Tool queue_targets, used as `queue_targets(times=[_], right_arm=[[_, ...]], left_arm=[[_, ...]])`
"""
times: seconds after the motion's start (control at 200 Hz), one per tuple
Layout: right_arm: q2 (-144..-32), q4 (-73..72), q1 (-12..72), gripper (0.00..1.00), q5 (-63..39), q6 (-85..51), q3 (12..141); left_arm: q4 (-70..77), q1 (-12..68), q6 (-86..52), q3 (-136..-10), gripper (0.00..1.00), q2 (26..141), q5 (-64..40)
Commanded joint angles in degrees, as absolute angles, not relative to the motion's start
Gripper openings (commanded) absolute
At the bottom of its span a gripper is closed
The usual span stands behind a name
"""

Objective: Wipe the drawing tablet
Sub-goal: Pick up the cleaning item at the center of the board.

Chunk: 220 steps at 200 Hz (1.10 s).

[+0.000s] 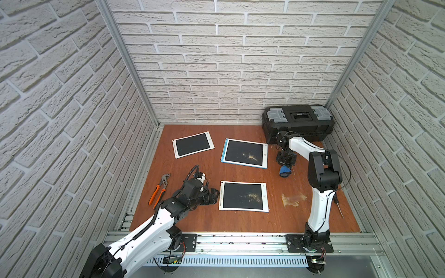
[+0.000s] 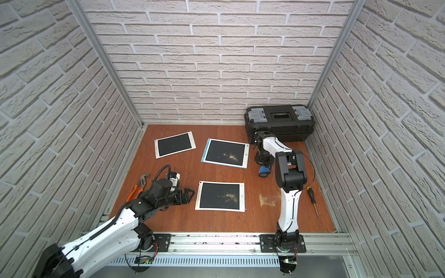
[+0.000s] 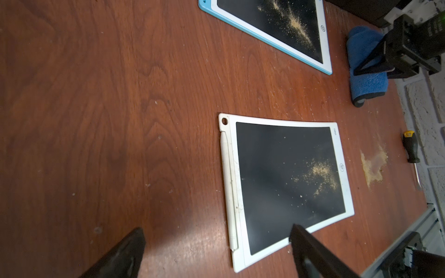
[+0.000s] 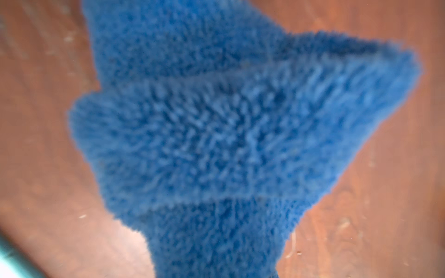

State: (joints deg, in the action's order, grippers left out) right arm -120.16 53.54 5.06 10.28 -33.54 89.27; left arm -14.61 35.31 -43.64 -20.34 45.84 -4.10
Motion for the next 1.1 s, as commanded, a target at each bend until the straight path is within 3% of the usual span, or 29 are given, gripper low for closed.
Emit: queue_targets(times=[0.0,0.29,0.645,1.095], right_arm=[[-121.11,47.55,5.97,0.28,-1.55,-31.85,86.17],[-118.22,43.47,5.1,0.41,-6.21,-29.91,82.42],[-114.56,45.15,4.31,0.43,-5.41,-28.74,82.88],[-107.78,42.71,3.03,0.56,-7.05,-28.12,80.16]], left_arm=[[-15.29,34.93,-43.41,-20.3,0.95,45.47,-3.44],[-16.47,34.85,-43.41,-21.52,0.96,45.27,-3.8],[-17.13,34.83,-43.59,-22.58,0.95,45.27,-4.05],[-17.73,34.8,-43.51,-23.74,0.95,45.7,-4.35]])
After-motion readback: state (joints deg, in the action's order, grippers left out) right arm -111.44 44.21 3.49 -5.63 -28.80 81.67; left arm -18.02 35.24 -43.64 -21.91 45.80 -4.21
